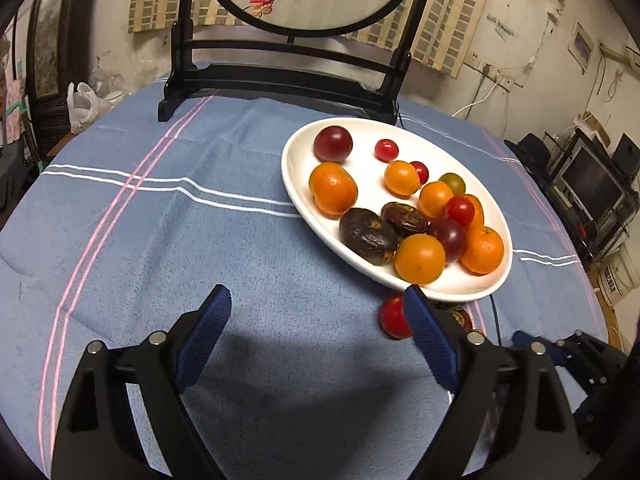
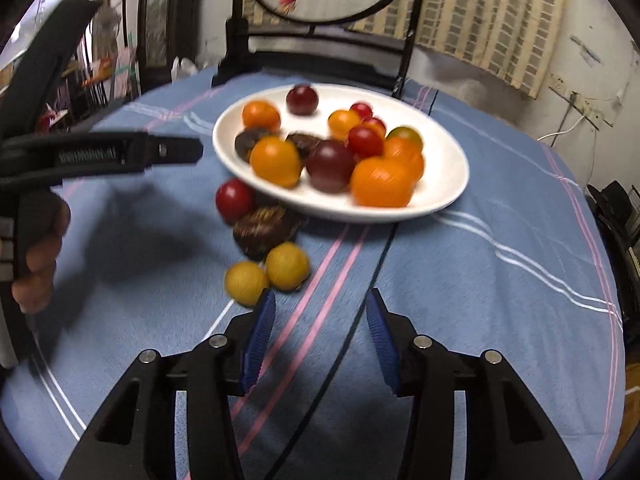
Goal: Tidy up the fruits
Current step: 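Grasp a small yellow-green citrus with the right tool, then grasp the other yellow citrus with the left tool while the right tool holds its citrus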
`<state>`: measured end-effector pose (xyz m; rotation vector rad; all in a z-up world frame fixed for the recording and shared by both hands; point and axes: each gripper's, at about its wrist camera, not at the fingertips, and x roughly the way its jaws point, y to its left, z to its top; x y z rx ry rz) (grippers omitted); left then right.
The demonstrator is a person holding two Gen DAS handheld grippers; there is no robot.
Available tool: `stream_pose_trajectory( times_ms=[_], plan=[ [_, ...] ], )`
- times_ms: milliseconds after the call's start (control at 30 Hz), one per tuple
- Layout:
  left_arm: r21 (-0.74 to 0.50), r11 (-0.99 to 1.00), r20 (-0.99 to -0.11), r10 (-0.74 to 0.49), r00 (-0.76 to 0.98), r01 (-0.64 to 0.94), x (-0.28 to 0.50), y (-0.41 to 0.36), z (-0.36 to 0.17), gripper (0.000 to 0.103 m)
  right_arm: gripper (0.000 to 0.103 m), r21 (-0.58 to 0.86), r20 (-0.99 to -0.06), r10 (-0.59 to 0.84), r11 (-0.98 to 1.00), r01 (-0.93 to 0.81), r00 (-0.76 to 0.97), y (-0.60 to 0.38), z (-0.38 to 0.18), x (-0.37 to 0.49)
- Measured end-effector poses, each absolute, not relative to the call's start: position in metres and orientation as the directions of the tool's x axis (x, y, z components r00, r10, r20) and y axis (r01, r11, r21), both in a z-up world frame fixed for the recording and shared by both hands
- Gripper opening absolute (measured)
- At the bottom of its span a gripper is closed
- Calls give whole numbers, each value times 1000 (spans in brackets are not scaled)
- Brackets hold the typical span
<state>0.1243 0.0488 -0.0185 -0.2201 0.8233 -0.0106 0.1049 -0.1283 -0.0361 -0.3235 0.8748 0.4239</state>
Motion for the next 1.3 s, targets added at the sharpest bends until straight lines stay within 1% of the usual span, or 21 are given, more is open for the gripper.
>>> stream_pose_trajectory(
  times_ms=[67, 300, 333, 433, 467, 600, 700, 800, 1000, 1100, 1200, 1267, 1300],
  plan=[
    [-197, 978, -718, -96, 689, -69, 123, 51, -19, 85, 47, -100, -802, 217, 870, -483, 557, -127, -42, 106],
    [-210, 975, -738, -111, 666, -70, 129, 55, -25, 85, 46, -78, -797, 239, 870, -487, 555, -119, -43, 117],
    [-208, 976, -737, -112, 666, -66, 129, 55, -25, 85, 44, -76, -796, 246, 867, -493, 554, -116, -43, 119],
    [-200, 978, -738, -113, 665, -57, 130, 52, -25, 85, 30, -62, -795, 271, 854, -517, 543, -106, -43, 124],
    [-196, 979, -741, -113, 662, -52, 130, 51, -26, 85, 29, -61, -795, 272, 853, -518, 542, -104, -42, 125],
    [-187, 982, -743, -120, 659, -33, 129, 47, -25, 85, 29, -28, -798, 285, 863, -504, 531, -110, -40, 124],
    [-185, 983, -731, -130, 670, -10, 126, 42, -22, 85, 29, -4, -793, 277, 888, -460, 542, -126, -36, 122],
    [-150, 989, -733, -119, 669, 12, 124, 33, -23, 85, 29, 26, -788, 274, 909, -415, 551, -144, -34, 123],
    [-141, 988, -741, -151, 654, 69, 118, 16, -25, 85, 29, 53, -789, 267, 927, -371, 554, -165, -35, 121],
    [-174, 978, -754, -209, 622, 118, 112, 1, -27, 85, 29, 57, -784, 263, 933, -357, 562, -172, -32, 121],
    [-147, 972, -764, -228, 603, 182, 104, -20, -29, 85, 29, 64, -783, 258, 938, -339, 566, -178, -32, 123],
    [-131, 971, -772, -226, 595, 198, 101, -29, -32, 82, 29, 72, -783, 262, 939, -336, 564, -180, -31, 124],
    [-135, 971, -777, -229, 586, 199, 102, -31, -35, 77, 29, 76, -780, 267, 938, -339, 566, -181, -30, 123]
  ],
)
